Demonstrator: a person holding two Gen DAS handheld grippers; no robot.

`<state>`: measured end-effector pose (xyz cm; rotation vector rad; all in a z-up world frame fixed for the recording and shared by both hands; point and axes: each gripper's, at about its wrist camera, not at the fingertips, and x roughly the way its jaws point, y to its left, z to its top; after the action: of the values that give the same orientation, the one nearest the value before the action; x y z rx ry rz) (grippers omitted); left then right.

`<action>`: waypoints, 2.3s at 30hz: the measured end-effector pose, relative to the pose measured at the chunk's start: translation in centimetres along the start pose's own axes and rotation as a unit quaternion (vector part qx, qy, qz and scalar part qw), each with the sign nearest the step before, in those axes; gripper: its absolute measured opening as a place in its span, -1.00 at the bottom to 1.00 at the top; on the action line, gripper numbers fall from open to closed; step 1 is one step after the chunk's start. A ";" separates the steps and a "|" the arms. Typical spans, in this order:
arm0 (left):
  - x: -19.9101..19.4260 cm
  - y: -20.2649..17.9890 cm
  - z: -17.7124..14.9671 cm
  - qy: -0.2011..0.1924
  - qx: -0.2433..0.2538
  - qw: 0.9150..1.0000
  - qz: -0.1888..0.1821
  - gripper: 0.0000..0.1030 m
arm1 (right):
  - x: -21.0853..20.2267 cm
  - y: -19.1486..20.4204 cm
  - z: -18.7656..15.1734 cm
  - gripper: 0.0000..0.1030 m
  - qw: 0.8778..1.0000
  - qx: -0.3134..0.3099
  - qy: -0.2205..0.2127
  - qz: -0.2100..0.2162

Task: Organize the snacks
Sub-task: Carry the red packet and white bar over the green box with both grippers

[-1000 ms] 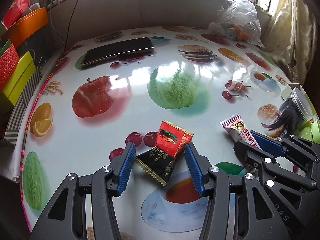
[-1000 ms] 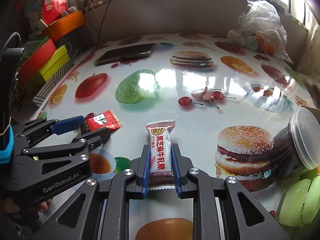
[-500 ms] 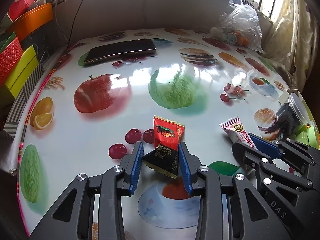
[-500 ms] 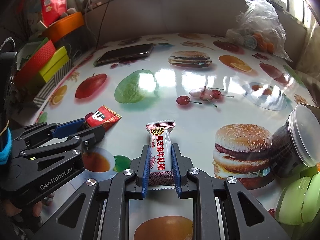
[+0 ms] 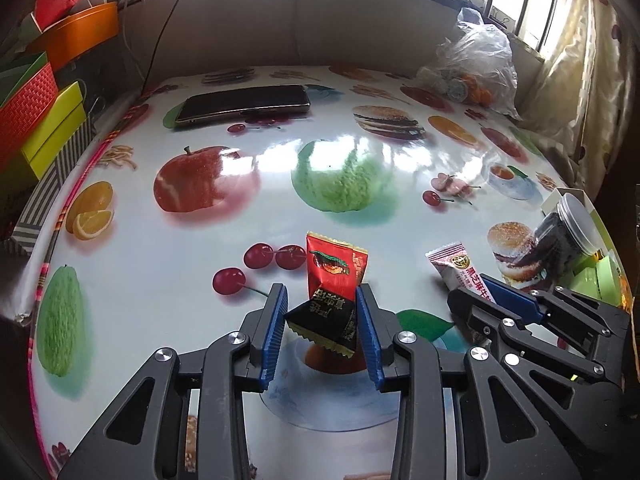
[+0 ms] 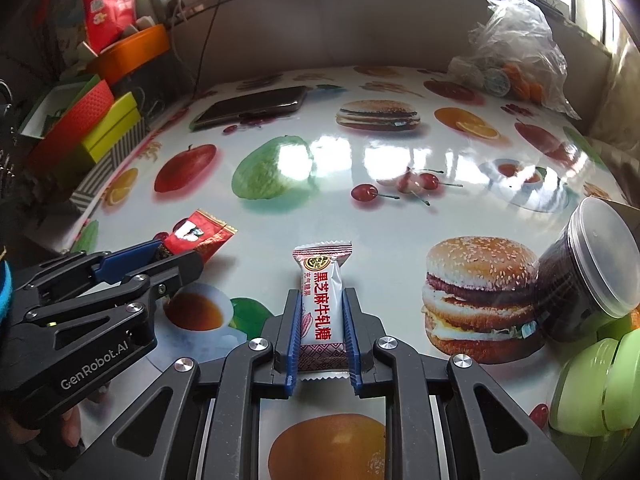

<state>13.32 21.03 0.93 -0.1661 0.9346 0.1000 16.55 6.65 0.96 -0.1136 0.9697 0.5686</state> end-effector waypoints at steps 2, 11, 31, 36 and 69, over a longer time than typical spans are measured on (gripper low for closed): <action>-0.4 -0.2 -0.2 -0.002 -0.001 1.000 -0.005 -0.30 | -0.4 0.1 -0.1 -0.65 1.000 -0.001 -0.003 0.000; -2.9 -1.0 -1.1 -0.019 -0.009 1.000 -0.011 -0.30 | -2.7 0.5 -0.8 -0.65 1.000 -0.007 -0.018 0.000; -7.7 -4.1 -1.9 -0.061 0.004 0.998 -0.012 -0.30 | -8.5 -0.8 -1.8 -0.65 0.998 0.000 -0.061 -0.001; -8.3 -5.8 -1.8 -0.066 0.015 0.997 -0.022 -0.30 | -10.0 -2.0 -2.2 -0.65 0.997 0.008 -0.072 -0.010; -7.7 -17.5 0.1 -0.068 0.100 0.989 -0.090 -0.30 | -16.3 -12.1 -5.3 -0.65 0.986 0.099 -0.107 -0.080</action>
<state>11.63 3.78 8.96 -0.0570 0.7851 -0.1473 11.60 -12.04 9.17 0.0462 0.7941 0.3264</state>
